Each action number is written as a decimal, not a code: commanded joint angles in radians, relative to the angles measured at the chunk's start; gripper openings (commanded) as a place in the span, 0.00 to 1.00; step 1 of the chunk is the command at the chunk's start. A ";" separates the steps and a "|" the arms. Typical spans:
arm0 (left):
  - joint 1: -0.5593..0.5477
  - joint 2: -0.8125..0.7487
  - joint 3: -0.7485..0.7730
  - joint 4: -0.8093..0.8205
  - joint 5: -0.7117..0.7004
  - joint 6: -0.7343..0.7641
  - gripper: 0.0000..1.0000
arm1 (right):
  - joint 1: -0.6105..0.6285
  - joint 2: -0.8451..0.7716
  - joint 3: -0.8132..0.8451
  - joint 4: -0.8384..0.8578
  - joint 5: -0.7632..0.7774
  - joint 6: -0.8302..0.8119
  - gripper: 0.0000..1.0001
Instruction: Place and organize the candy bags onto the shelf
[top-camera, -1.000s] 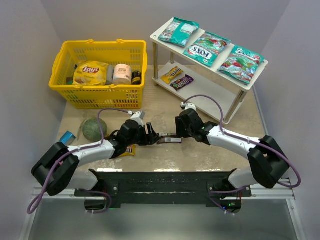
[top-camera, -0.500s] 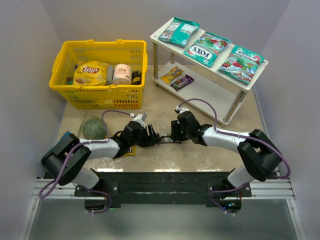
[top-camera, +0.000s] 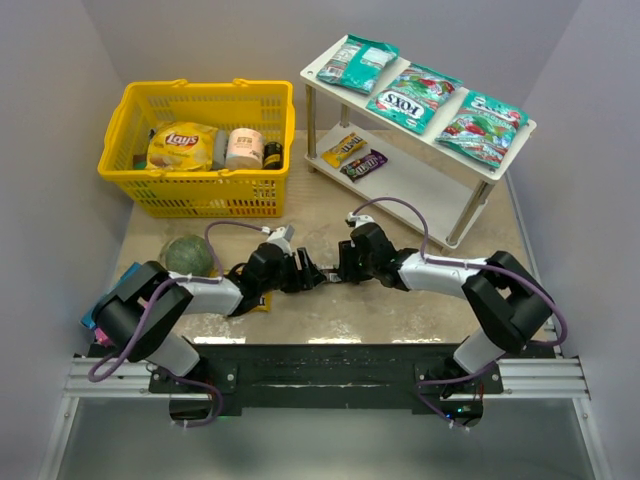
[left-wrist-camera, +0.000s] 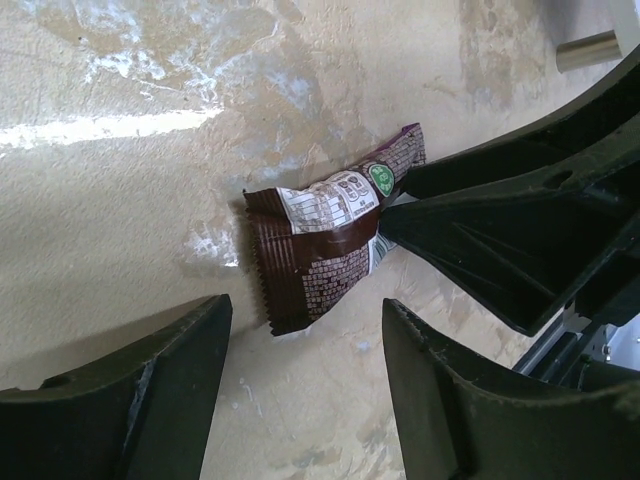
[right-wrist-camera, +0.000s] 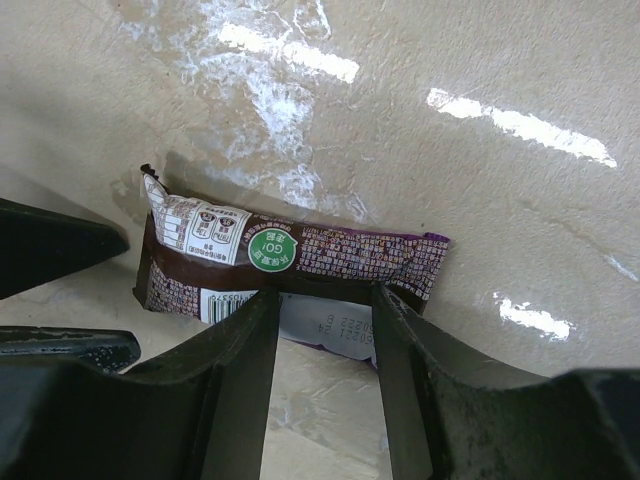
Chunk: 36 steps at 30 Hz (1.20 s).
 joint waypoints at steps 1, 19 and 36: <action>0.015 0.053 -0.005 0.077 0.033 -0.034 0.66 | 0.001 0.052 -0.022 -0.016 0.023 -0.009 0.46; 0.046 0.174 0.016 0.168 0.072 -0.051 0.35 | 0.001 0.018 -0.035 -0.028 0.034 -0.026 0.44; 0.043 0.044 0.024 0.082 0.015 -0.071 0.00 | 0.001 -0.253 0.008 -0.229 0.287 0.038 0.58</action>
